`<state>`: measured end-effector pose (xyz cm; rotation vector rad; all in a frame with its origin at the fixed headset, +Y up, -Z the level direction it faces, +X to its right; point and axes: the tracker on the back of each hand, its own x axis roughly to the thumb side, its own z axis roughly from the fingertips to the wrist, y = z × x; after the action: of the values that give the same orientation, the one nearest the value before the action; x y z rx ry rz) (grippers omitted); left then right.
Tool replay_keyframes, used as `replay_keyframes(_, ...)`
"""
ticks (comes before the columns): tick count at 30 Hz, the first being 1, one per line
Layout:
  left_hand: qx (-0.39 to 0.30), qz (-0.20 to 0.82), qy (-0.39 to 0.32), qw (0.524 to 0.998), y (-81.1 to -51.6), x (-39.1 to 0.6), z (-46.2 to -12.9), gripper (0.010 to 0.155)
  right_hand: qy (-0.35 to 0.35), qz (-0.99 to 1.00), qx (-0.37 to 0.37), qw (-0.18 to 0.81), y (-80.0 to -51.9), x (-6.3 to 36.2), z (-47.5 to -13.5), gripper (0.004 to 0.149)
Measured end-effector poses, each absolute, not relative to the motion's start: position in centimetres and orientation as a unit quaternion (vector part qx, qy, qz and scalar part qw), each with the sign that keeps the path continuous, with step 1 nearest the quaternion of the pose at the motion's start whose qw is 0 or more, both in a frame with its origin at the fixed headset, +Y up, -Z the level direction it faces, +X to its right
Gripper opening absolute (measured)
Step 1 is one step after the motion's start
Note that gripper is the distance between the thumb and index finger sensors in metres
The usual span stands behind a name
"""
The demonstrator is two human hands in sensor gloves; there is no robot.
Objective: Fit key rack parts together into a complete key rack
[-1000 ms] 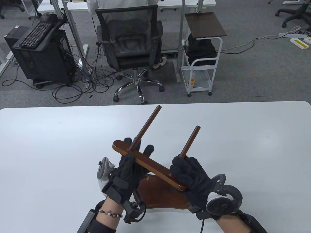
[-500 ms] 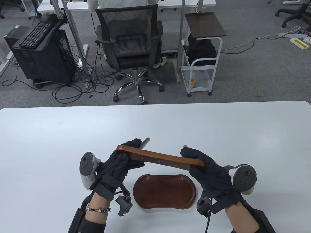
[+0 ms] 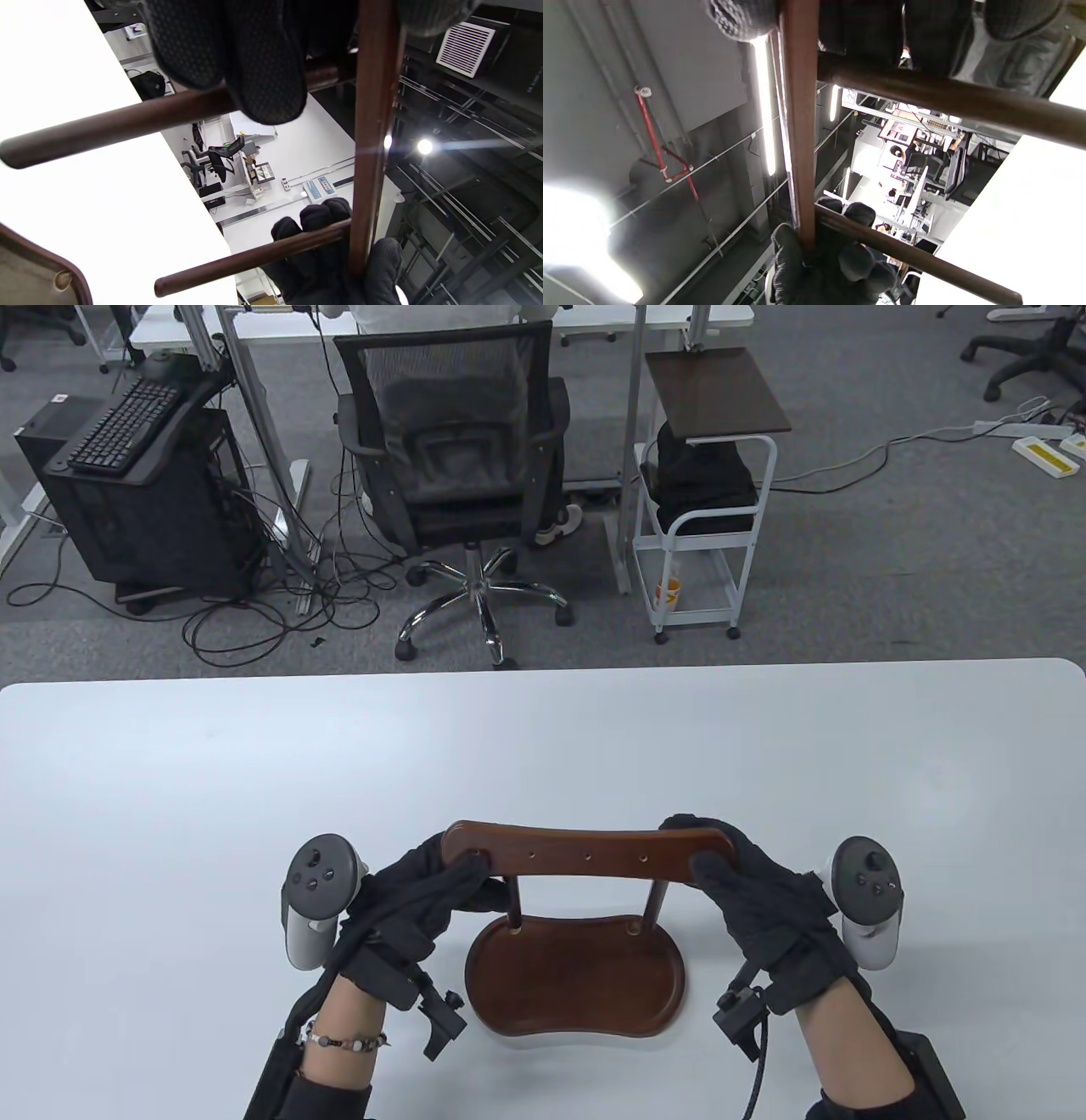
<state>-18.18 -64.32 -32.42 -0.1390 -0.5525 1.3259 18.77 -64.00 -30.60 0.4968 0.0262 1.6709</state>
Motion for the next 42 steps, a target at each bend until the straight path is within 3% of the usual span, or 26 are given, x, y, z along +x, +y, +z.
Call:
replay_keyframes(9,-0.1,0.617,-0.23,0.746,-66.7,-18.0,-33.3,0.056,0.023,0.73,0.198,0.654,-66.7,18.9,-30.9,0.062)
replay_keyframes(42,-0.148,0.64,-0.174,0.734,-71.6,-18.4,-34.9,0.054,0.018,0.723,0.161,0.672,-71.5,18.3,-32.9,0.063)
